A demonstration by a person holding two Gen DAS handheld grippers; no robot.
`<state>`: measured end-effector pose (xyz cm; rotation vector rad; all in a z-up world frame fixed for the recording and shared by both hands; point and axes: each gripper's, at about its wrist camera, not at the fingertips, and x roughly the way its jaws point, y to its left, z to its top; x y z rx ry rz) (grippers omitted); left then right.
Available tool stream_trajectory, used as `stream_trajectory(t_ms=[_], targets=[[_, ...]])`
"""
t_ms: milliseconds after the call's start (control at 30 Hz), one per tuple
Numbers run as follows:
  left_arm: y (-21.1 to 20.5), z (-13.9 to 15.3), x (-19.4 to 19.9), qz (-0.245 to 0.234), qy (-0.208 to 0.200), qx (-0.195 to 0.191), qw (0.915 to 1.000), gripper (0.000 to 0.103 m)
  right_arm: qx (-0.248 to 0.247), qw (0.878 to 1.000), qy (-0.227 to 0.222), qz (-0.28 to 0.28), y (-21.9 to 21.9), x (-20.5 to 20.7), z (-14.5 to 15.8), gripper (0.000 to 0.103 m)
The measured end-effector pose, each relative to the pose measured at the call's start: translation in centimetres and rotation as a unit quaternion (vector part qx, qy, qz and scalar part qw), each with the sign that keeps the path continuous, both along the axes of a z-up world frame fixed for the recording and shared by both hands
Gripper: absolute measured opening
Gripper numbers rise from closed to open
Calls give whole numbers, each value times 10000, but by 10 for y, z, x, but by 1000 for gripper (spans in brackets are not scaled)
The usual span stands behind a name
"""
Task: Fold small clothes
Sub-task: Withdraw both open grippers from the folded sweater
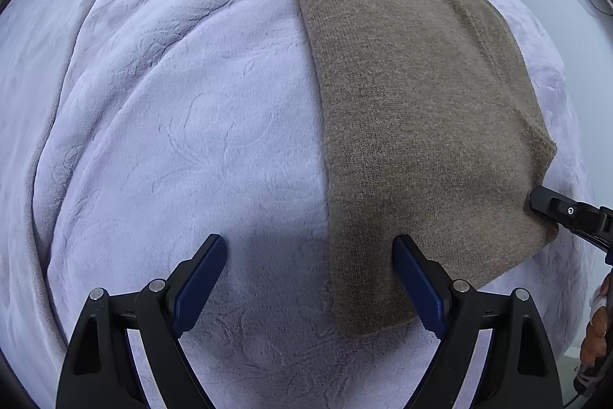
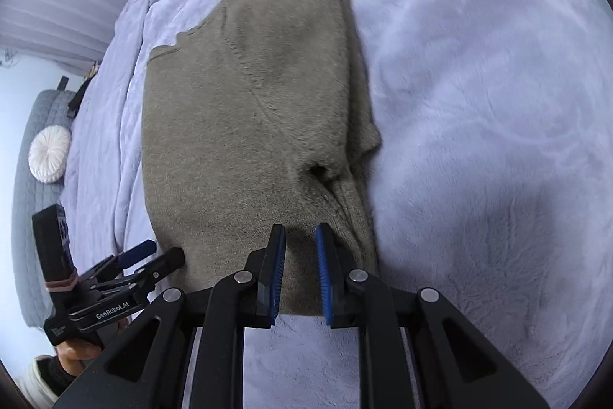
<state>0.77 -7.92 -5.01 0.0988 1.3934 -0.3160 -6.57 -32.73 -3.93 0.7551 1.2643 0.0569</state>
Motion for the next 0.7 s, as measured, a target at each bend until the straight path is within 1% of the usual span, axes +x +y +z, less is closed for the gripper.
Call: stream_trajectory(t_ms=[33,67,167,233,267,333,400,433,533,600,633,700], targets=[[0,0,0,-4,-5,-1,10000,89,21,10000,-12,13,-1,0,2,16],[0,0,0,-9,-7,-4,10000,89,45,10000,-36,28,-1,-1,4,20],[1,0,2,-4,14,-8,10000,89,83,9999,-69,63,-3,-5,10,20],[1,0,3,-10,18,1,10000,89,113,9998,-132,39,-6,-7,14,22],[0,0,3,-20,13,11,10000,89,125,9998,-162,26,-7,-7,16,24],[-2,-1,4,-32,11,24,10000,89,120,9997,-228,7,-11,-7,20,35],[-4,-1,5,-25,23,24,10000,89,-17,9997,-259,-20,-14,-6,24,55],[-4,-1,5,-18,33,21,10000,89,-58,9996,-278,-32,-15,-6,25,57],[-3,-2,6,23,90,13,10000,89,-49,9996,-282,-74,-20,-5,24,57],[-4,-4,7,43,111,22,9999,90,-27,9996,-253,-104,-22,-4,23,60],[-5,-4,7,35,92,89,9999,101,-20,9996,-240,-110,-22,-5,21,61],[-5,-4,6,-6,50,156,9999,103,-4,9997,-225,-115,-23,-6,20,65]])
